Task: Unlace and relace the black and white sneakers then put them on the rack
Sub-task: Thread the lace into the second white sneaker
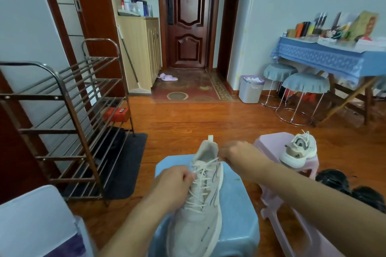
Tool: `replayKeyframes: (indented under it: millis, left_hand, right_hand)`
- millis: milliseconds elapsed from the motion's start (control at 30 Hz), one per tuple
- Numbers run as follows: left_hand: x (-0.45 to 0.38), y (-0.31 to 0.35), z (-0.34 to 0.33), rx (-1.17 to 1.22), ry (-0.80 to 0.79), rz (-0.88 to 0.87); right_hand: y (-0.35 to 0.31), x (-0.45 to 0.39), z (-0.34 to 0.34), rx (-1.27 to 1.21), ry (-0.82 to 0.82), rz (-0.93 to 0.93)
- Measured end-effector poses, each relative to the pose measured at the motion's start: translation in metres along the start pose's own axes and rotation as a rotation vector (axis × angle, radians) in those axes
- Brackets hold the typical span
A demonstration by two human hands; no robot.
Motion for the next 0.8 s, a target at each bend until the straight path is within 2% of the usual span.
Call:
replayKeyframes:
  millis: [67,133,233,300,367,400,467,500,567,633,733,767,800]
  left_hand:
    - [0.009,0.011,-0.007,-0.069,0.084,0.036]
    - [0.022,0.027,-0.022,-0.153,0.056,0.027]
    - [0.028,0.031,-0.035,-0.313,-0.016,-0.056]
    - [0.023,0.008,-0.024,-0.358,0.0,-0.021]
    - [0.017,-0.021,-0.002,-0.47,0.084,0.079]
    - [0.018,-0.029,0.009,-0.522,0.176,0.132]
    - [0.025,-0.022,0.02,-0.487,0.305,0.102]
    - [0.029,-0.011,0.019,-0.386,0.287,-0.003]
    - [0.041,0.015,0.006,-0.204,0.115,-0.245]
    - [0.049,0.032,-0.012,-0.306,-0.094,-0.376]
    - [0.044,0.035,-0.016,-0.403,-0.111,-0.397]
    - [0.041,0.037,-0.014,-0.384,-0.093,-0.399]
    - [0.037,0.037,-0.01,-0.354,-0.053,-0.403]
  right_hand:
    - [0.002,-0.007,0.0,-0.152,0.054,-0.014]
    - [0.008,-0.02,0.001,-0.211,0.049,-0.049]
    - [0.003,-0.032,0.003,-0.036,-0.255,-0.097]
    - [0.0,-0.029,0.003,0.04,-0.397,-0.077]
    - [-0.002,-0.015,0.011,0.002,-0.423,-0.082]
    - [-0.004,-0.005,0.015,-0.009,-0.435,-0.08]
    - [-0.017,0.022,0.022,-0.019,-0.456,-0.023]
    - [-0.024,0.035,0.023,-0.059,-0.442,0.003]
    - [-0.043,0.058,0.019,-0.218,-0.386,0.009]
    - [-0.057,0.073,0.01,-0.397,-0.289,-0.069]
    - [-0.057,0.091,0.004,-0.935,-0.164,-0.271]
    - [-0.045,0.097,0.001,-1.061,-0.096,-0.372]
    - [-0.026,0.099,-0.002,-1.078,-0.019,-0.48]
Point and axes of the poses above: each hand's wrist, its own x-axis away from the middle knuckle, its own z-axis out of the back of the hand, y = z × x, the point moved 2 cm from there along -x, towards the middle knuckle, and after that the axes turned 7 degrees about -x, right-handed, at the moved point
